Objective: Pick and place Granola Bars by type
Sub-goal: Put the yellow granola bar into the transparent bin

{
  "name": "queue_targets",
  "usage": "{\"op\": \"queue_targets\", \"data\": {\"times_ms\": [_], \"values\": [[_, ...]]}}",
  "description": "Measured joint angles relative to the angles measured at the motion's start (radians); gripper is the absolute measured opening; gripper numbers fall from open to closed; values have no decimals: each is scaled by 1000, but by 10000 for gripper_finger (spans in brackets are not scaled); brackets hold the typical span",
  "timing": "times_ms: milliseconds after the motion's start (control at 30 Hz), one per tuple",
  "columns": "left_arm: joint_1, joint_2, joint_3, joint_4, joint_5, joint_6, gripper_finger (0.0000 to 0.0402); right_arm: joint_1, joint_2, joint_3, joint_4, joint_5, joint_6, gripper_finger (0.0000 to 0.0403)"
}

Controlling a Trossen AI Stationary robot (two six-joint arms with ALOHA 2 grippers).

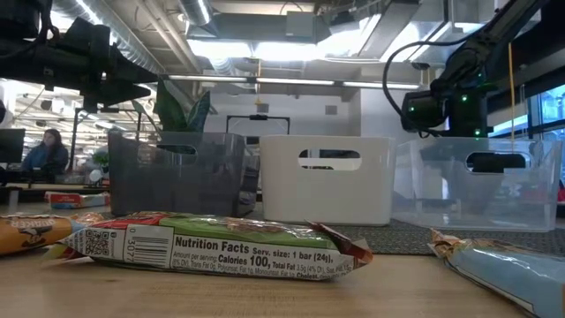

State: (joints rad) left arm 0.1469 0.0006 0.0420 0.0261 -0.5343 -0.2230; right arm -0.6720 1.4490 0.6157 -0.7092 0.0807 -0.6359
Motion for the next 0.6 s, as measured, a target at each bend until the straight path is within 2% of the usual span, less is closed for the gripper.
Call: {"op": "queue_targets", "data": {"times_ms": [300,533,600], "values": [[0,0,0,0,0,0,229,1,-2,-2,-12,-8,3,125],[0,0,0,0,0,0,229,1,1,28,-41,-6,4,116],[0,0,0,0,0,0,229,0,-1,45,-59,22,6,116]]}}
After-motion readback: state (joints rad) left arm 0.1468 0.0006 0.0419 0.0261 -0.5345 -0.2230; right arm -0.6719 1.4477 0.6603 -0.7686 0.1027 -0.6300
